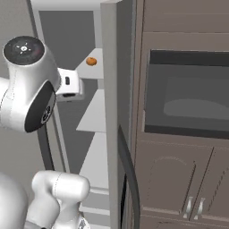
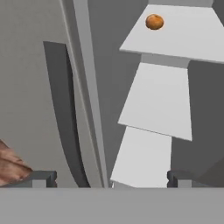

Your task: Take the tangerine, orange, and fish from the freezer and place them in the bowl on the counter.

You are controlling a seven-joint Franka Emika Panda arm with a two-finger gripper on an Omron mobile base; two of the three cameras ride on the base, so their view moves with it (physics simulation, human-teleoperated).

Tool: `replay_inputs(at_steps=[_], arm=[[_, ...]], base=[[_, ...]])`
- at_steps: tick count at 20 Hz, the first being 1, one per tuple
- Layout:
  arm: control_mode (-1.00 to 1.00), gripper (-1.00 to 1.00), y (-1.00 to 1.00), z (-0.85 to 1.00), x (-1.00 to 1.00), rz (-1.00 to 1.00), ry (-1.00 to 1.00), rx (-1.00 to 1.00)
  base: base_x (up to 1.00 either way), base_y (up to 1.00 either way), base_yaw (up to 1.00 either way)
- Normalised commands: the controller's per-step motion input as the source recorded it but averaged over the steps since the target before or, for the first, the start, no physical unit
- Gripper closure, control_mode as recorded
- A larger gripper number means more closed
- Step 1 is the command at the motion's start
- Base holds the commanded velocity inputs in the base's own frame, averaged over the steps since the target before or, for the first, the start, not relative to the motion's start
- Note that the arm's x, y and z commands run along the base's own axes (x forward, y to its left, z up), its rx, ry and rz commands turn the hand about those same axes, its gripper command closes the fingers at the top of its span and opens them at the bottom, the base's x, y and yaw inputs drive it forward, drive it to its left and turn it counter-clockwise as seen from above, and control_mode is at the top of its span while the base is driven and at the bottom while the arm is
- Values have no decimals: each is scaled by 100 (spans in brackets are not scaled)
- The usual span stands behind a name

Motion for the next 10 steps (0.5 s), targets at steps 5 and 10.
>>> replay_inputs(at_steps=[5, 10], arm=[[-100, -100, 1, 4, 50, 14, -1, 2], [-100, -100, 8, 2, 53, 10, -2, 3]], base=[[0, 0, 0], [0, 0, 0]])
